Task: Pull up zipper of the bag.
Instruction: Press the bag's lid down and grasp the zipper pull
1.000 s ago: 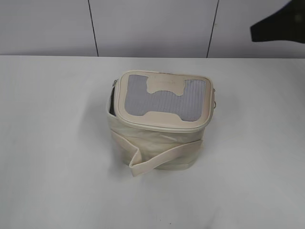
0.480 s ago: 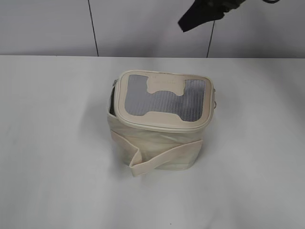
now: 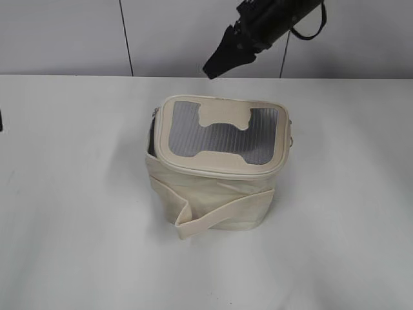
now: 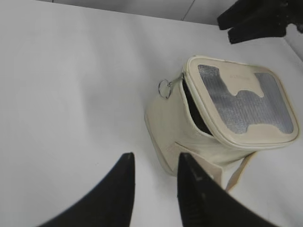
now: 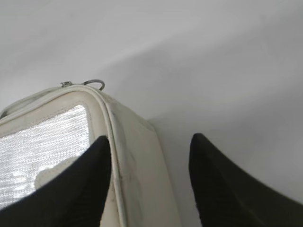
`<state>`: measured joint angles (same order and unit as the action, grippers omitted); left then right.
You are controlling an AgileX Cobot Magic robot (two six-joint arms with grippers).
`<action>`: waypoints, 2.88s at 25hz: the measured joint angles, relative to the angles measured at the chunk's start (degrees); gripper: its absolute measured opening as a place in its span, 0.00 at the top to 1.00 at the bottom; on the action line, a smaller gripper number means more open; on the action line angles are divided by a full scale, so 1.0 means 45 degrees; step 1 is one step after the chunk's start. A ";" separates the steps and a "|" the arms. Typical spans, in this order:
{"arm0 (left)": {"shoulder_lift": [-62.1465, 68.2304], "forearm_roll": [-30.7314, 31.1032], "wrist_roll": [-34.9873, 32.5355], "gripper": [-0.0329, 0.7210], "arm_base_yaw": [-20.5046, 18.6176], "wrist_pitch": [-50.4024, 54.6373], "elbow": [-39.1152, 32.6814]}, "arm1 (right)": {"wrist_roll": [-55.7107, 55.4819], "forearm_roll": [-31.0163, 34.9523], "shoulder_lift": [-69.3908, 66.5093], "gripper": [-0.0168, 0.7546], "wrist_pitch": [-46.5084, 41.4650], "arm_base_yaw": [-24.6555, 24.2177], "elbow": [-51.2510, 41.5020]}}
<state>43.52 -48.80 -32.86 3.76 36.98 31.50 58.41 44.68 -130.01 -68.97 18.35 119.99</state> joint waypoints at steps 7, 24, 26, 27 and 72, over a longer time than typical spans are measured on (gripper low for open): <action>0.2031 -0.2835 -0.2737 0.64 -0.0032 -0.0182 0.0000 | 0.0005 0.0522 -0.0728 0.43 -0.0042 0.0481 0.0090; 0.5920 -0.8852 -0.8106 0.64 -0.2150 0.2667 0.0005 | -0.1150 0.1272 -0.1066 0.43 -0.0069 0.0870 0.0104; 0.6053 -0.8965 -0.8208 0.64 -0.2150 0.2667 0.0005 | -0.1226 0.0821 -0.1066 0.43 -0.0069 0.1189 0.0104; 0.6077 -0.8996 -0.8244 0.64 -0.2150 0.2609 0.0005 | -0.1347 0.0150 -0.1071 0.43 -0.0069 0.1483 0.0104; 1.2710 -1.0827 -1.1283 0.43 0.1148 0.2959 0.3305 | -0.1964 -0.0919 -0.1251 0.83 -0.0081 0.1638 0.0141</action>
<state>100.72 -97.53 -83.64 8.93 50.29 46.38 49.57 40.55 -135.64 -69.34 25.72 120.62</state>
